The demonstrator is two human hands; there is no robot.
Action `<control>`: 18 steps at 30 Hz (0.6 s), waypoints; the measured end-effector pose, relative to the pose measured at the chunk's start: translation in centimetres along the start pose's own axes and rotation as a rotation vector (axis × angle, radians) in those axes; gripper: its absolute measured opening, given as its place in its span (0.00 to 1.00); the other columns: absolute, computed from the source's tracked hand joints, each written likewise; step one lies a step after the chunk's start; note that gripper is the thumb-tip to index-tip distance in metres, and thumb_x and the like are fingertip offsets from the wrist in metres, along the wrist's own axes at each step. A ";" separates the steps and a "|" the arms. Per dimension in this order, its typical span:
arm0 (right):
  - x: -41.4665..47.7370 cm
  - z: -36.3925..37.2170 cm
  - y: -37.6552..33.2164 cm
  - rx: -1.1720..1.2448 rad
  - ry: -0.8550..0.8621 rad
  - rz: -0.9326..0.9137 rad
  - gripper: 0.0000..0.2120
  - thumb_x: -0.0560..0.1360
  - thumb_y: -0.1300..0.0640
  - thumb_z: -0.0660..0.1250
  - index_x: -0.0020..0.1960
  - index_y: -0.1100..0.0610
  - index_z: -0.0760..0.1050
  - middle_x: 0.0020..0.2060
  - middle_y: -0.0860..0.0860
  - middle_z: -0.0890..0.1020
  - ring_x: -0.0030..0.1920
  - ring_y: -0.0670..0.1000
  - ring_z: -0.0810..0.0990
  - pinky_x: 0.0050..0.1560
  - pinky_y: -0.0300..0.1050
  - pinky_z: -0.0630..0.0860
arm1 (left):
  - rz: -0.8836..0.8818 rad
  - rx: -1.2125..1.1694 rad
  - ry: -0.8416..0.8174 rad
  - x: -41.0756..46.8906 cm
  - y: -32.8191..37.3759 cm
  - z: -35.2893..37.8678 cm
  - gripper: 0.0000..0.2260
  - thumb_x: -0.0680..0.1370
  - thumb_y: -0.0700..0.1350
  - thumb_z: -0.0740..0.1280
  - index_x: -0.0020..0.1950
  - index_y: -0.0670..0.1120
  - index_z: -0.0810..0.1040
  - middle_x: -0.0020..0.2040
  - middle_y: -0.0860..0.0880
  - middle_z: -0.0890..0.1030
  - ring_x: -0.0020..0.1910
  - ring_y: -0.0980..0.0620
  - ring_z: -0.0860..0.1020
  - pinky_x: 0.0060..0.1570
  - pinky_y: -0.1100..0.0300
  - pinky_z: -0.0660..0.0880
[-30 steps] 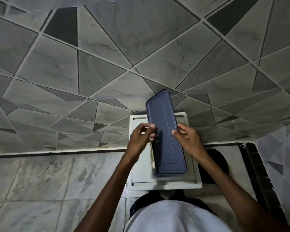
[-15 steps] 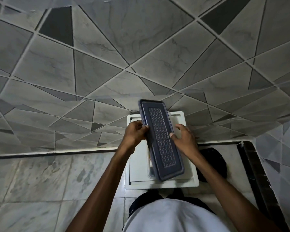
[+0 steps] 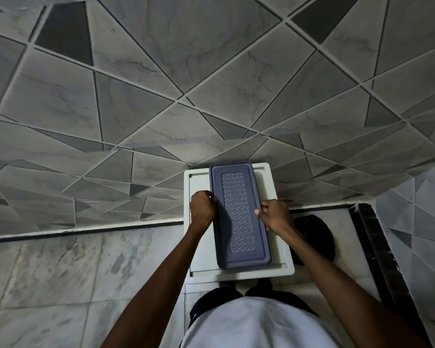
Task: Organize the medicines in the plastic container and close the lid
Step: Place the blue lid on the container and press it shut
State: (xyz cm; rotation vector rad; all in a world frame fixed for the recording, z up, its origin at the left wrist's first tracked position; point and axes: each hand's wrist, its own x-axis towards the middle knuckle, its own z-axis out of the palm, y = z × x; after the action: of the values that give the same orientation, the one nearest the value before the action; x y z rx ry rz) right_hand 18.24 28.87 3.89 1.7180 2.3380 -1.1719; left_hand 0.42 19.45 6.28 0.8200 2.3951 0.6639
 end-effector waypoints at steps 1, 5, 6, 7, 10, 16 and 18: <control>0.3 0.2 0.1 -0.011 0.000 0.019 0.22 0.72 0.51 0.70 0.29 0.47 0.59 0.28 0.47 0.68 0.38 0.53 0.74 0.41 0.41 0.67 | -0.006 0.012 0.012 0.1 0.1 0.3 0.09 0.78 0.41 0.65 0.51 0.38 0.83 0.50 0.38 0.84 0.49 0.39 0.82 0.44 0.59 0.72; 0.9 0.5 0.1 -0.001 -0.027 0.080 0.15 0.72 0.51 0.70 0.31 0.52 0.68 0.36 0.56 0.76 0.47 0.61 0.83 0.42 0.43 0.69 | -0.020 0.096 0.045 0.4 0.2 1.0 0.10 0.78 0.39 0.63 0.54 0.38 0.82 0.53 0.38 0.82 0.50 0.39 0.81 0.47 0.55 0.75; 1.0 0.4 0.0 0.008 -0.032 0.082 0.16 0.72 0.51 0.70 0.30 0.52 0.68 0.36 0.55 0.76 0.47 0.62 0.83 0.42 0.42 0.69 | -0.023 0.118 0.040 0.5 0.1 1.2 0.10 0.78 0.38 0.62 0.55 0.38 0.82 0.53 0.38 0.82 0.50 0.39 0.82 0.48 0.54 0.77; 1.2 0.4 0.1 0.011 -0.037 0.087 0.13 0.72 0.50 0.70 0.32 0.53 0.72 0.36 0.55 0.77 0.48 0.62 0.83 0.42 0.42 0.70 | -0.025 0.129 0.031 0.7 -0.1 1.3 0.11 0.78 0.38 0.62 0.55 0.38 0.82 0.53 0.38 0.82 0.51 0.39 0.82 0.48 0.52 0.78; 1.6 0.4 0.2 -0.011 -0.058 0.061 0.17 0.72 0.50 0.70 0.54 0.62 0.80 0.49 0.59 0.84 0.51 0.61 0.83 0.51 0.47 0.79 | -0.027 0.109 0.006 1.3 -0.8 1.4 0.11 0.78 0.39 0.63 0.56 0.39 0.82 0.55 0.38 0.82 0.52 0.38 0.81 0.50 0.52 0.78; 2.2 -0.1 0.2 -0.030 -0.124 0.045 0.16 0.72 0.52 0.71 0.55 0.61 0.78 0.44 0.58 0.83 0.48 0.61 0.83 0.50 0.52 0.80 | -0.162 -0.203 -0.156 3.5 -2.9 1.2 0.08 0.74 0.42 0.70 0.52 0.43 0.79 0.50 0.37 0.83 0.46 0.38 0.83 0.49 0.46 0.81; 2.6 0.0 0.5 0.004 -0.137 0.024 0.20 0.71 0.54 0.71 0.61 0.57 0.75 0.41 0.54 0.80 0.44 0.60 0.83 0.48 0.52 0.80 | -0.229 -0.407 -0.277 4.1 -3.2 0.6 0.13 0.74 0.38 0.70 0.57 0.43 0.75 0.48 0.38 0.81 0.44 0.40 0.81 0.50 0.42 0.81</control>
State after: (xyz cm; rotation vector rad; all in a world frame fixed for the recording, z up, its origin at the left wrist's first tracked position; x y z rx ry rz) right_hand 17.62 31.09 2.51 1.6063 2.2322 -1.2483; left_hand -3.39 20.09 2.66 0.4264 1.9721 0.8445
